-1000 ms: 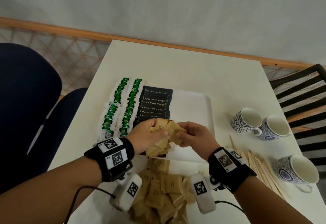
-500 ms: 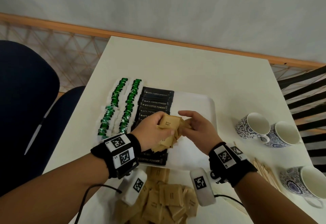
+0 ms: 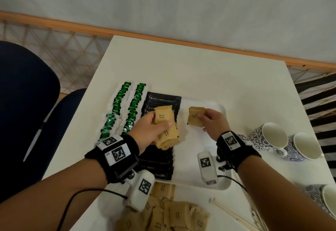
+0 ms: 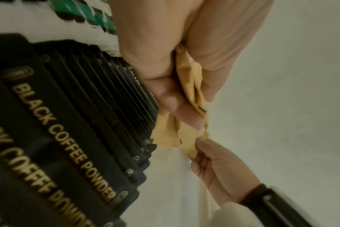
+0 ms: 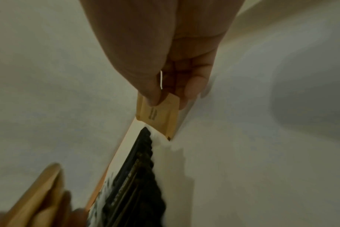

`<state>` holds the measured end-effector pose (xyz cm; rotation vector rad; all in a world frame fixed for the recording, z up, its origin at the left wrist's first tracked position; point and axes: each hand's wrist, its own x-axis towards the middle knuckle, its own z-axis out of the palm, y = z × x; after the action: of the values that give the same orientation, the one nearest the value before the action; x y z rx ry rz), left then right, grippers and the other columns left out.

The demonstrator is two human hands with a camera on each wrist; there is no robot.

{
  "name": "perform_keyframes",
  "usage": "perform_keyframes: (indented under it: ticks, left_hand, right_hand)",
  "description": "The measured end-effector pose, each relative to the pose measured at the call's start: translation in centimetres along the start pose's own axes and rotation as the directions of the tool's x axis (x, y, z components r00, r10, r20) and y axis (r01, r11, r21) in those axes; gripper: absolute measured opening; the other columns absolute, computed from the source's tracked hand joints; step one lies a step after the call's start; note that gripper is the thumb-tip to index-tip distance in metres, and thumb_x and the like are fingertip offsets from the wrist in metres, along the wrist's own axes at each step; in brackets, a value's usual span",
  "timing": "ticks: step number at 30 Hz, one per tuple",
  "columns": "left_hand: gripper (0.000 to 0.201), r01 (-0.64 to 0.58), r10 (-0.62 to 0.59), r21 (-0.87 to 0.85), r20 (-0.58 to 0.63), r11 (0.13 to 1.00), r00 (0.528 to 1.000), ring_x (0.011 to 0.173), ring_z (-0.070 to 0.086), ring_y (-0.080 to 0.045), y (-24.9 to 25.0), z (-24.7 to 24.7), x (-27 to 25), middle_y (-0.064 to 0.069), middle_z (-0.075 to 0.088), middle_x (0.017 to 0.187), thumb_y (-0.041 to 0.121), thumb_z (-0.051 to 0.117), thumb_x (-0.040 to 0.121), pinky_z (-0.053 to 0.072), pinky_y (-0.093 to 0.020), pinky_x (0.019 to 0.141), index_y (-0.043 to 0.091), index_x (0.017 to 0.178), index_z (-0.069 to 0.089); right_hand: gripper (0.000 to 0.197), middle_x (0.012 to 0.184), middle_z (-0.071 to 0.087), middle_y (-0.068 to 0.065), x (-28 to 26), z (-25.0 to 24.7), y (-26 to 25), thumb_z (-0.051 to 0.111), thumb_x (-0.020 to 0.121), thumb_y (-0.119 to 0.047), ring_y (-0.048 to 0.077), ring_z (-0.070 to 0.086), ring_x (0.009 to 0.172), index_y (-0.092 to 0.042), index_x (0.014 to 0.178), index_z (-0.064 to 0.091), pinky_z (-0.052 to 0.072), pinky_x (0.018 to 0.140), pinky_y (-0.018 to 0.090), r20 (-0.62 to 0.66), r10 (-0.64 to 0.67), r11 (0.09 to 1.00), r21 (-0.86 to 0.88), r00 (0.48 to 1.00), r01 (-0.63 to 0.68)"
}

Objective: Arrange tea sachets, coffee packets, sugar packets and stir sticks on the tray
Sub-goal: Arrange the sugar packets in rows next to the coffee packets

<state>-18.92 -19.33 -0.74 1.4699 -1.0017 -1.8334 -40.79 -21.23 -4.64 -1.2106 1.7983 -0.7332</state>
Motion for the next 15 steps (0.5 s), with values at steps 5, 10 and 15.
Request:
perform_keyframes:
  ticks: [5,10,15]
  left_hand:
    - [0.033,0.108,-0.104,-0.118,0.037,0.987,0.994,0.092,0.067,-0.026,0.6,-0.4,1.1,-0.011,0.069,0.108,0.0,0.057,0.09,0.056,-0.036,0.065,0.012,0.121,0.056]
    - [0.04,0.123,-0.111,-0.134,0.092,0.983,0.99,0.09,0.066,-0.025,0.8,-0.9,1.8,-0.011,0.067,0.106,-0.011,0.048,0.087,0.056,-0.034,0.063,0.014,0.118,0.055]
    - [0.043,0.088,-0.079,-0.079,0.101,0.993,0.992,0.1,0.066,-0.027,0.5,-0.9,2.1,-0.012,0.066,0.114,-0.007,0.057,0.087,0.056,-0.036,0.073,0.017,0.123,0.051]
  right_hand:
    - [0.015,0.071,0.063,-0.005,2.9,0.3,-1.4,0.062,0.089,-0.024,0.013,0.058,0.063,-0.014,0.098,0.07,0.052,0.055,0.021,-0.044,0.028,0.999,-0.018,0.999,-0.029]
    - [0.021,0.066,0.065,-0.002,3.9,0.3,-2.4,0.061,0.088,-0.038,0.006,0.054,0.052,-0.021,0.1,0.068,0.04,0.041,0.008,-0.069,0.095,0.992,-0.078,0.993,-0.1]
    - [0.029,0.077,0.063,-0.009,4.1,0.5,-2.8,0.061,0.087,-0.047,0.002,0.053,0.06,-0.02,0.097,0.068,0.034,0.048,0.015,-0.092,0.094,0.975,-0.193,0.991,-0.111]
